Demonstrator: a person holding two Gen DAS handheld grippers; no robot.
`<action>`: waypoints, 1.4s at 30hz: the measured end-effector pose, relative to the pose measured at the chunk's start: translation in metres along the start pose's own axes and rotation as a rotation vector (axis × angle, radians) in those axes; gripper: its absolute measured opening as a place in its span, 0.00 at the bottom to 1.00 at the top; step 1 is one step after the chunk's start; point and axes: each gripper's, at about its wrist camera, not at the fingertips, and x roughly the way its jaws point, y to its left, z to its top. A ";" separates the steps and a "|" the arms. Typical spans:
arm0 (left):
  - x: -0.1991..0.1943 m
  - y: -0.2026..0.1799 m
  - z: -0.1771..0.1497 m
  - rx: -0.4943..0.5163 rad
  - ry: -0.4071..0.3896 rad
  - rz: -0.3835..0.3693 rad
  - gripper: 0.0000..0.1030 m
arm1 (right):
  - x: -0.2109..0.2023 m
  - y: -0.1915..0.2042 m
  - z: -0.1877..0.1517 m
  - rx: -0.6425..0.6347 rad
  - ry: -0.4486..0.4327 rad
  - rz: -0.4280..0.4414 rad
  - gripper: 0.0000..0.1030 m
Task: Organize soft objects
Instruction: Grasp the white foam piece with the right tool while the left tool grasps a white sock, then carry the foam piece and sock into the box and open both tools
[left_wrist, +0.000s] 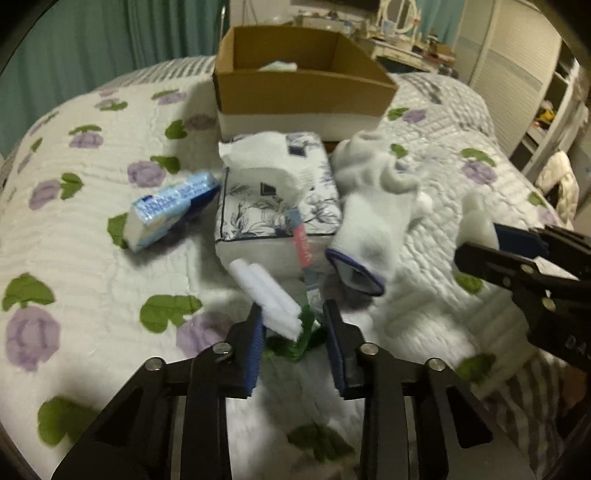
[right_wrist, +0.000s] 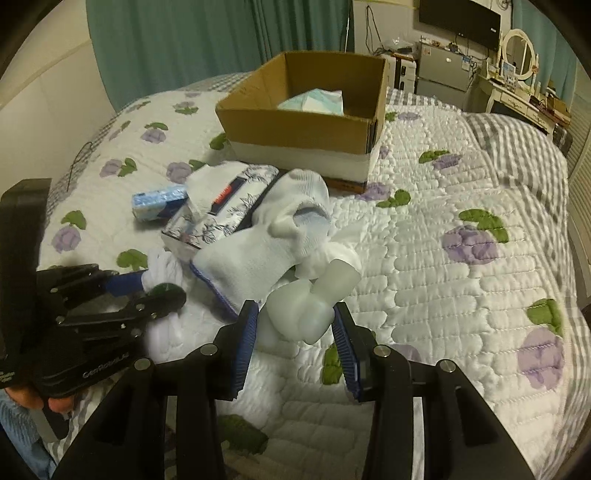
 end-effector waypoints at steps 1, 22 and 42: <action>-0.004 -0.002 0.000 0.005 -0.003 -0.003 0.15 | -0.004 0.001 -0.001 -0.001 -0.006 -0.002 0.40; -0.091 -0.001 0.009 0.024 -0.226 0.012 0.15 | -0.056 0.018 -0.007 -0.017 -0.084 -0.002 0.40; -0.104 0.001 0.155 0.124 -0.374 0.046 0.15 | -0.099 0.005 0.145 -0.140 -0.312 -0.013 0.40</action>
